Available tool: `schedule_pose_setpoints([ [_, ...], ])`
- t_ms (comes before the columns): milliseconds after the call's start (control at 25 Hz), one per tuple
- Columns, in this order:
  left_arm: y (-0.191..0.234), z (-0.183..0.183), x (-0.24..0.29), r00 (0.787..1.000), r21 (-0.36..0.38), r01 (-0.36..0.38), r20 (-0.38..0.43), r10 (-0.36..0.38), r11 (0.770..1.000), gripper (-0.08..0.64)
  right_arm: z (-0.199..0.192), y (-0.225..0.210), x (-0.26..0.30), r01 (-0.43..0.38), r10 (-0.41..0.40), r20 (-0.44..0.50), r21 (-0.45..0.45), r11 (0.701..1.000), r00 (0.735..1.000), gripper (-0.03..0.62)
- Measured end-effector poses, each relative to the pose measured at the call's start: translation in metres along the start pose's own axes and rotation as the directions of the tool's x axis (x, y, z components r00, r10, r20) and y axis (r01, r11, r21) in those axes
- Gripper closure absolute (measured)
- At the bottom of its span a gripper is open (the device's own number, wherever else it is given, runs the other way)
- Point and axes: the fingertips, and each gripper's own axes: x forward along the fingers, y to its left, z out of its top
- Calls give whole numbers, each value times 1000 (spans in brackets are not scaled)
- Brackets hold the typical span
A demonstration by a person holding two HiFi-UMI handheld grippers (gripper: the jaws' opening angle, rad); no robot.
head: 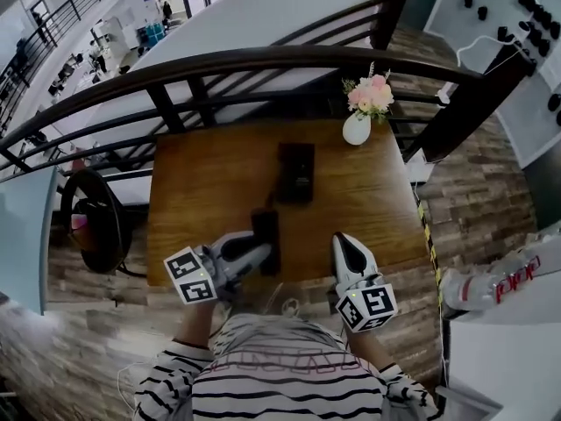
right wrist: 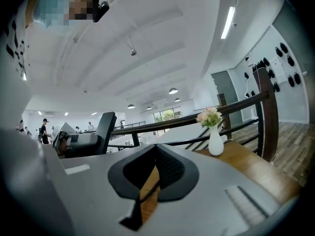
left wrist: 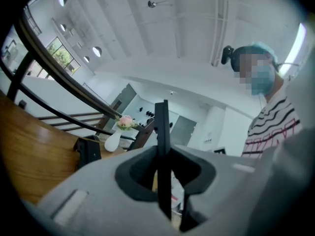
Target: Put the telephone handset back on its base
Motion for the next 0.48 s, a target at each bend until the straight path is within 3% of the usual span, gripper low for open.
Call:
schedule_pose_setpoints([
  [240,2,-2,15,999,-1,-39,-3,39,999,485,4,-13,7,-41,41,-14,5,999,999,592],
  [480,20,5,21,1000,-22,-26,-15,26,999,485,4,-19,26,-31,31,-14,12,999,999,592],
])
